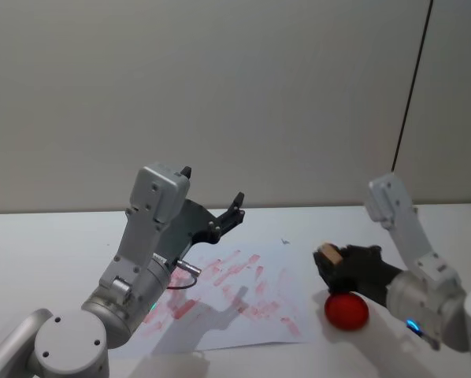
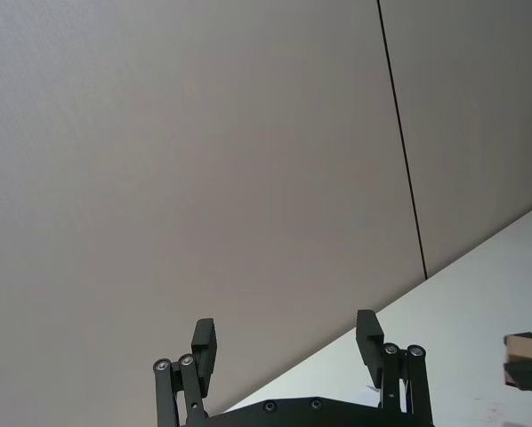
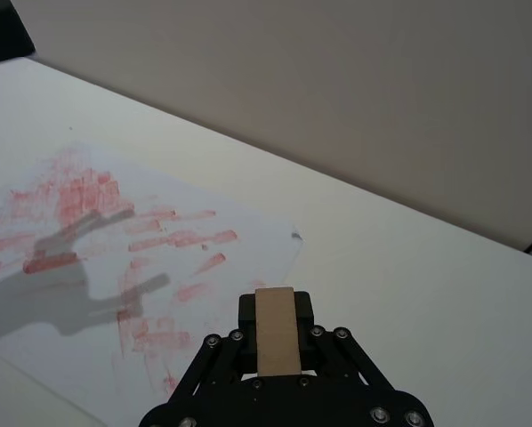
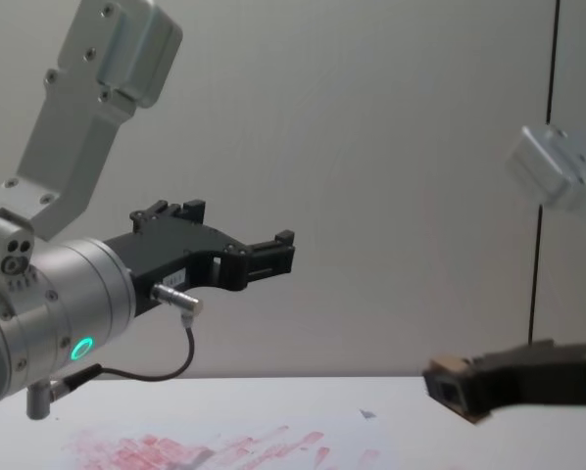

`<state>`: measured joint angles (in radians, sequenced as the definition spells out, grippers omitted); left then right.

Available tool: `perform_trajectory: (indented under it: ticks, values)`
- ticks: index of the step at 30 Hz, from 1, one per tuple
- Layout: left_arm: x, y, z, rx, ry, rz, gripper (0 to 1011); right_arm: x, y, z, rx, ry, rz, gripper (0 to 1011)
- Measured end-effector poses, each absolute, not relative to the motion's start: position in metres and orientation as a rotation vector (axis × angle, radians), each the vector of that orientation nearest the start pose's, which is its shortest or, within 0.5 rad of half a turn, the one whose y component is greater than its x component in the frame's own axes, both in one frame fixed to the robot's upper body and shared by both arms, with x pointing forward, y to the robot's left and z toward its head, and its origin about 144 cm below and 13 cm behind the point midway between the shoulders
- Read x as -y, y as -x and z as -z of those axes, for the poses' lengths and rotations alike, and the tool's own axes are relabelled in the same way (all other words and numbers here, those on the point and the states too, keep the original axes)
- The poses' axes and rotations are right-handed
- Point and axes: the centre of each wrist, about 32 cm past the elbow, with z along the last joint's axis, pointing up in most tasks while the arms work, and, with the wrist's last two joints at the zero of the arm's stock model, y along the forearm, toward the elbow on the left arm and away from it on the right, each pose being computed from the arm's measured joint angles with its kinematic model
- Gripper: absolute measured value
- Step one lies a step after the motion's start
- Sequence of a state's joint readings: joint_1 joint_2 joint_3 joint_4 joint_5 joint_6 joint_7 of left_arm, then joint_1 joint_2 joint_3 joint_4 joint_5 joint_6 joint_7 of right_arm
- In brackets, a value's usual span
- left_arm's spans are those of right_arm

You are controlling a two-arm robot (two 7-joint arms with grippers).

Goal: Use the one hand to pick up the stamp and affix it onto the A4 paper.

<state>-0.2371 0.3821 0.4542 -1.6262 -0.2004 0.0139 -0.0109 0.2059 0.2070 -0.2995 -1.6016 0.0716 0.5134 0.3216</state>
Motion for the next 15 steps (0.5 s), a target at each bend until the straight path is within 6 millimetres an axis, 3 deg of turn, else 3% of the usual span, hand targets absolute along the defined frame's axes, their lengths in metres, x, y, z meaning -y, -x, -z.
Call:
perform_trajectory:
  ticks: [15]
  values:
    - [-0.198, -0.492, -1.204, 0.268, -0.061, -1.124, 1001, 0.214, -0.484, -1.180, -0.126, 0.448, 1.026, 220]
